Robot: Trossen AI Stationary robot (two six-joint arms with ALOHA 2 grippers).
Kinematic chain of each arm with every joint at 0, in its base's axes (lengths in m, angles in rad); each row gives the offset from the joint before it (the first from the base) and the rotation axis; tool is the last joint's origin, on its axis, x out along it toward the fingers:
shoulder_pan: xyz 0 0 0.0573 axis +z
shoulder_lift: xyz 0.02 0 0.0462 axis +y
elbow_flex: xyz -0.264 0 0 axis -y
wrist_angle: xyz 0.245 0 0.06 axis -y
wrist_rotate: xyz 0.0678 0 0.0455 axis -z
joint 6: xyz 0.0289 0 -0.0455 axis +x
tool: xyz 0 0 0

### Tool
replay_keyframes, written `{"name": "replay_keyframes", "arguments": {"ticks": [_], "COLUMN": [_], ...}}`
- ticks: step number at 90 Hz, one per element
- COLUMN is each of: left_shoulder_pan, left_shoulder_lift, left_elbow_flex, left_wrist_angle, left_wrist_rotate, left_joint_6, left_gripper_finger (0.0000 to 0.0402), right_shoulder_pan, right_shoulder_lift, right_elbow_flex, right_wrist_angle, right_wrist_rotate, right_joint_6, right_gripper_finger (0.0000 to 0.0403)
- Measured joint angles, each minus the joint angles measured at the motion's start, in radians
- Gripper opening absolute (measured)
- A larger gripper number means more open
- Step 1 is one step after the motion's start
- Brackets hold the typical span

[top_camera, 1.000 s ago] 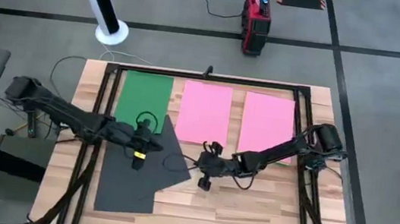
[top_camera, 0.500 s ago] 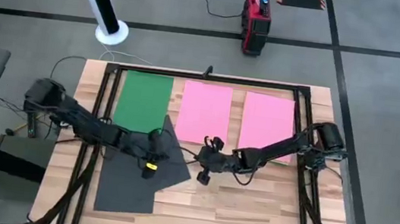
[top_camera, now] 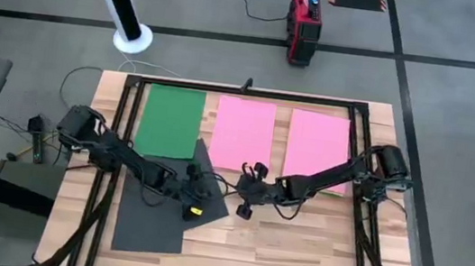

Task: Organize paper
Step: Stack the black paper on top of the black paper

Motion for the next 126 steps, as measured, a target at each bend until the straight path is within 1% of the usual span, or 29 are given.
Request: {"name": "replay_keyframes", "arguments": {"ticks": [16, 28, 40, 51, 64, 73, 88, 116, 126], "left_shoulder_pan": [-0.097, -0.175, -0.253, -0.31, -0.355, -0.356, -0.317, -0.234, -0.203], "left_shoulder_lift": [-0.021, -0.019, -0.017, -0.017, -0.016, -0.016, -0.016, -0.016, 0.026], "left_elbow_flex": [0.008, 0.009, 0.008, 0.008, 0.024, 0.071, 0.119, 0.112, 0.112], "left_wrist_angle": [-0.072, -0.08, -0.088, -0.091, -0.094, -0.081, -0.059, -0.074, -0.057], "left_wrist_rotate": [-0.008, -0.019, -0.084, -0.109, -0.158, -0.187, -0.196, -0.182, -0.156], "left_joint_6": [-0.12, -0.232, -0.332, -0.414, -0.449, -0.404, -0.316, -0.304, -0.292], "left_gripper_finger": [0.0, 0.0, 0.0, 0.0, 0.0, 0.0, 0.0, 0.0, 0.0], "right_shoulder_pan": [0.017, 0.026, 0.038, 0.047, 0.063, 0.076, 0.091, 0.094, 0.094], "right_shoulder_lift": [0.0, 0.0, 0.0, 0.0, 0.0, 0.0, 0.0, 0.0, 0.001], "right_elbow_flex": [0.0, 0.0, 0.0, 0.0, 0.0, 0.0, 0.0, 0.0, 0.0], "right_wrist_angle": [-0.004, -0.004, -0.004, -0.003, 0.004, 0.004, 0.005, 0.004, 0.003], "right_wrist_rotate": [0.0, 0.0, 0.0, 0.0, -0.004, -0.005, -0.006, -0.005, -0.005], "right_joint_6": [-0.001, -0.002, -0.001, 0.009, 0.017, 0.02, 0.035, 0.038, 0.035], "right_gripper_finger": [0.0, 0.0, 0.0, 0.0, 0.0, 0.0, 0.0, 0.0, 0.0]}}
